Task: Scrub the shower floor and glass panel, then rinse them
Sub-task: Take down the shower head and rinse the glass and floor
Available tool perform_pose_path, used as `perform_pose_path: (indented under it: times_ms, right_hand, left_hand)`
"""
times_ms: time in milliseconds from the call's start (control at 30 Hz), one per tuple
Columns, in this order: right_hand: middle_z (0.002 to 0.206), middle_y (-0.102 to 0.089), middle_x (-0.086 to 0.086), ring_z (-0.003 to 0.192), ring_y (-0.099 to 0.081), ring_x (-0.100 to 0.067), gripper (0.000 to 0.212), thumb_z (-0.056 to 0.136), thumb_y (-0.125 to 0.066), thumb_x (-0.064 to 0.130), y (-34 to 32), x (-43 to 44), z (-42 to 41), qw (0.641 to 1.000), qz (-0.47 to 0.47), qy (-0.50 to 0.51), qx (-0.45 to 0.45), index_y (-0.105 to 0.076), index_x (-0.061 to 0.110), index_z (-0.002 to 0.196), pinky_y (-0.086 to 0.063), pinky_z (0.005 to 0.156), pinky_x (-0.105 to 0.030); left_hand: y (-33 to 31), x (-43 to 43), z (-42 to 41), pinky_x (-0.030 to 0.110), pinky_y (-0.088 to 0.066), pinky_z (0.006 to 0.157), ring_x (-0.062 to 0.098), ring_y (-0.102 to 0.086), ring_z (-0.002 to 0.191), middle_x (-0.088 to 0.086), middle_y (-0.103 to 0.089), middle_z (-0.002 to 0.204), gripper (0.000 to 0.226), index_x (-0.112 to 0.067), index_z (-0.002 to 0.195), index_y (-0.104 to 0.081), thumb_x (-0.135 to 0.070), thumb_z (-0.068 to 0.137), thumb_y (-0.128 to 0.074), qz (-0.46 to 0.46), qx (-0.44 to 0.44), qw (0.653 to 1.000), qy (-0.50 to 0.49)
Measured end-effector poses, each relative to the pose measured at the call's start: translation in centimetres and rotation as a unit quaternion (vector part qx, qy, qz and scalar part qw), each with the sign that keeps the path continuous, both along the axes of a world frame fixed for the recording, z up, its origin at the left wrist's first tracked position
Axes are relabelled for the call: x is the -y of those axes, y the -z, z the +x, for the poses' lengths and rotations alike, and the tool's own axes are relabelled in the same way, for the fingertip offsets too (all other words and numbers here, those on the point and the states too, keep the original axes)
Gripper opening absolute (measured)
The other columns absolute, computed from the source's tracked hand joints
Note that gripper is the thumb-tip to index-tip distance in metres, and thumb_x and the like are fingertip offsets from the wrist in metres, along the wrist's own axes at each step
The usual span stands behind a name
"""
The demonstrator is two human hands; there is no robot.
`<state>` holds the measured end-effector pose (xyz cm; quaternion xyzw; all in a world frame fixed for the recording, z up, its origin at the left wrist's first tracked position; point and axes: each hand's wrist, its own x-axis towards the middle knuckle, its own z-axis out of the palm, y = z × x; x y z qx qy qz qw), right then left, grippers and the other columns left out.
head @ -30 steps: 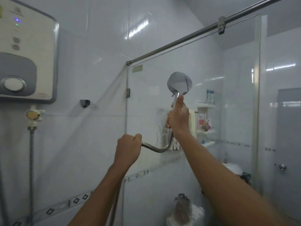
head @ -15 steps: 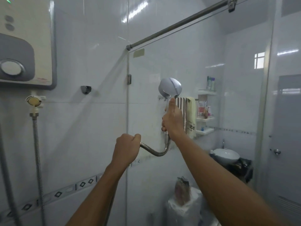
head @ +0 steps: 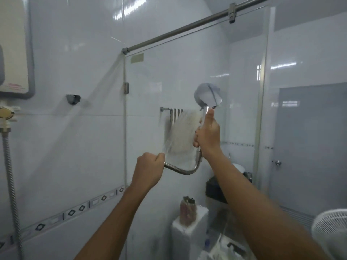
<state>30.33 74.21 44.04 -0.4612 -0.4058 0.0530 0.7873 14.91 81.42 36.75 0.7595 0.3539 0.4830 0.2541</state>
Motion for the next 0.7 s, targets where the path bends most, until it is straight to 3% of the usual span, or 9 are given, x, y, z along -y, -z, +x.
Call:
perform_pose_path:
  times_ms: [133, 333, 500, 700]
  right_hand:
    - [0.048, -0.034, 0.001, 0.037, -0.034, -0.016, 0.056, 0.095, -0.027, 0.068, -4.0, 3.8, 1.8, 0.997, 0.055, 0.035, -0.030, -0.042, 0.015, 0.082, -0.032, 0.038, -0.023]
    - [0.053, -0.034, 0.000, 0.039, -0.031, -0.014, 0.056, 0.094, -0.028, 0.069, -4.5, 7.6, 2.5, 0.999, 0.028, 0.038, -0.019, -0.043, 0.016, 0.084, -0.028, 0.040, -0.022]
    - [0.055, -0.033, -0.001, 0.042, -0.033, -0.014, 0.060, 0.092, -0.027, 0.073, -0.7, 8.5, 2.9, 0.997, -0.063, 0.040, 0.017, -0.045, 0.017, 0.085, -0.031, 0.040, -0.024]
    - [0.058, -0.034, -0.006, 0.041, -0.034, -0.014, 0.054, 0.098, -0.026, 0.064, 6.8, 10.0, 2.6, 0.989, -0.144, 0.011, 0.014, -0.045, 0.015, 0.084, -0.032, 0.038, -0.025]
  left_hand:
    - [-1.9, 2.5, 2.0, 0.031, -0.033, 0.051, 0.019, -0.042, 0.046, 0.009, -0.047, 0.052, 0.047, -0.006, 0.054, -0.052, -0.028, 0.095, -0.049, 0.023, 0.031, 0.999, 0.029]
    - [-2.6, 5.4, 3.7, 0.030, -0.030, 0.050, 0.018, -0.038, 0.047, 0.005, -0.043, 0.053, 0.045, -0.009, 0.054, -0.048, -0.026, 0.096, -0.049, 0.036, 0.041, 0.995, 0.079]
    - [0.1, 6.5, 4.2, 0.029, -0.029, 0.049, 0.017, -0.036, 0.045, 0.005, -0.044, 0.052, 0.043, -0.010, 0.056, -0.052, -0.027, 0.096, -0.050, 0.013, 0.000, 0.993, 0.117]
    - [7.6, 7.9, 3.9, 0.026, -0.027, 0.043, 0.012, -0.032, 0.038, 0.001, -0.041, 0.047, 0.041, -0.010, 0.053, -0.048, -0.026, 0.090, -0.052, -0.053, -0.047, 0.993, 0.093]
